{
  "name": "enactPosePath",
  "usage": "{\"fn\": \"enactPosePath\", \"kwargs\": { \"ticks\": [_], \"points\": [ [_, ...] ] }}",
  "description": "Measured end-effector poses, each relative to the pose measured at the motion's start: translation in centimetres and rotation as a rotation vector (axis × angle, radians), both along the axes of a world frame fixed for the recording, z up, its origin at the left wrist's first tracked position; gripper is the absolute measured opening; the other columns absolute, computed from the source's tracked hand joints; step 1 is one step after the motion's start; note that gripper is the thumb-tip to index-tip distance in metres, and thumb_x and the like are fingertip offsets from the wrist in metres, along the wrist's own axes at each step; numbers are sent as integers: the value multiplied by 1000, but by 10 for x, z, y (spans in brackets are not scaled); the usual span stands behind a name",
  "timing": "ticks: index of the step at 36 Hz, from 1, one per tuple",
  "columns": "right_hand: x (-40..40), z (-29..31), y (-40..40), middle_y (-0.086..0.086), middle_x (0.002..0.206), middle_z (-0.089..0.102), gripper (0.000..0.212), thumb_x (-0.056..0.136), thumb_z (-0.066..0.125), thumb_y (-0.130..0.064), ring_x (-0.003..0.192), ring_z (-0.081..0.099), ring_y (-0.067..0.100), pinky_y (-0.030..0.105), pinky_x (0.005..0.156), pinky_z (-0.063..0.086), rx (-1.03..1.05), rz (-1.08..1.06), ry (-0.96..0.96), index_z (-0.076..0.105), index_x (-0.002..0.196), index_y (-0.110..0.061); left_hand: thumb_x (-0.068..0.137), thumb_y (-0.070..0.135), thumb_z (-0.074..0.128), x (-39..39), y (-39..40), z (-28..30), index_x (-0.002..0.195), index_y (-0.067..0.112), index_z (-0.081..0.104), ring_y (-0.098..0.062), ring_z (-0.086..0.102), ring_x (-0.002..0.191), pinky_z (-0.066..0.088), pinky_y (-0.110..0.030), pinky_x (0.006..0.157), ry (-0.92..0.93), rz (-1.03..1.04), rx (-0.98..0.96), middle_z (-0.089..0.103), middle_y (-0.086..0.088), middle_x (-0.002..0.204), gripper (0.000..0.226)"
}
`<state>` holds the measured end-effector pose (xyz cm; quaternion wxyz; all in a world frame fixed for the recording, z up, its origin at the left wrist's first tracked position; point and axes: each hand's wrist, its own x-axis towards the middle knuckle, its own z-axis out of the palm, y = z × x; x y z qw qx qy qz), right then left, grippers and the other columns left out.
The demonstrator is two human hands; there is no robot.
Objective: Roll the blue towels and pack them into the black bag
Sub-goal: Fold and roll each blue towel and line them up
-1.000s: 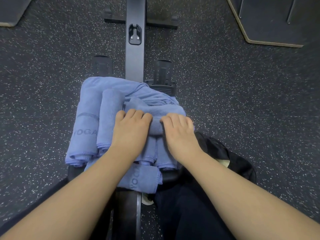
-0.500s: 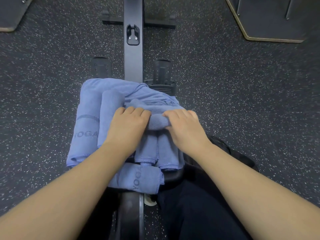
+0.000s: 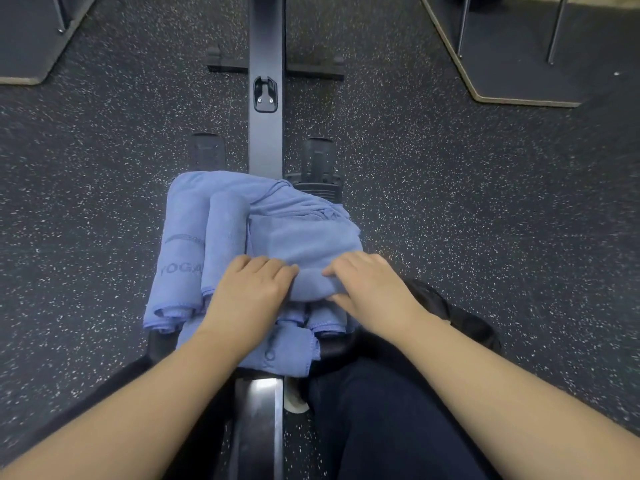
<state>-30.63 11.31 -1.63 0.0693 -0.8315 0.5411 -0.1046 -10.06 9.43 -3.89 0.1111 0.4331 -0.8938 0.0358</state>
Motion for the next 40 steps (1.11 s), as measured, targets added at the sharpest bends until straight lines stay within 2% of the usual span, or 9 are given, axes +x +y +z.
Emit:
{"fn": "enactPosePath", "kwargs": {
  "ticks": [4,8,11,14,21,26,34,37,40],
  "points": [
    [0,4,6,6,98,67,33,74,78,-22,97,62,30,39,79,43,130,-4,11,65,101,-10,58,7,70,-2,7,-1,96,9,69,-29,64,70,31,-36,72,-26,3,58,68,-7,84,38],
    [0,6,7,2,119,60,36,87,65,-31,117,50,24,35,92,32,200,-3,58,57,118,-13,47,2,82,-2,12,0,96,9,69,-29,64,69,31,-35,70,-19,28,121,65,-8,88,51],
    [-2,5,9,-2,122,58,38,88,64,-34,119,47,20,32,94,31,236,-7,58,55,120,-15,64,10,62,-1,16,-2,99,11,68,-30,57,76,34,-35,68,43,28,65,58,-8,91,36],
    [-3,4,11,-2,123,58,39,89,64,-34,120,47,19,31,95,31,267,-20,30,55,121,-15,70,19,40,0,17,-6,99,12,69,-26,48,84,34,-34,68,51,28,42,56,-7,89,42],
    [-2,0,8,-7,130,55,34,99,47,-35,125,41,16,29,96,25,269,-48,42,50,130,-22,74,30,41,-1,13,-5,102,16,66,-27,58,80,31,-34,73,68,53,59,60,-3,80,41],
    [2,-9,4,-4,118,58,26,102,37,-32,114,45,20,34,88,30,255,-107,81,54,118,-20,77,30,46,0,15,-8,101,22,49,-26,60,81,31,-35,78,75,75,69,58,0,81,25],
    [10,-14,1,5,114,47,29,103,32,-26,110,40,26,36,80,26,194,-177,116,55,117,-15,78,28,50,-9,21,-7,93,12,64,-29,46,104,30,-39,82,118,106,-24,60,-12,106,26],
    [12,-16,-1,5,111,46,23,101,37,-22,108,38,27,34,75,19,164,-204,132,57,112,-15,83,20,50,-11,23,-5,92,16,67,-25,48,98,32,-37,80,156,61,-79,61,-6,97,20],
    [17,-21,-4,7,94,53,5,89,60,-14,94,49,30,35,72,22,50,-261,105,64,89,-13,80,21,46,-12,24,-3,99,20,66,-22,48,99,32,-36,80,151,49,-53,62,-1,98,27]
  ]
}}
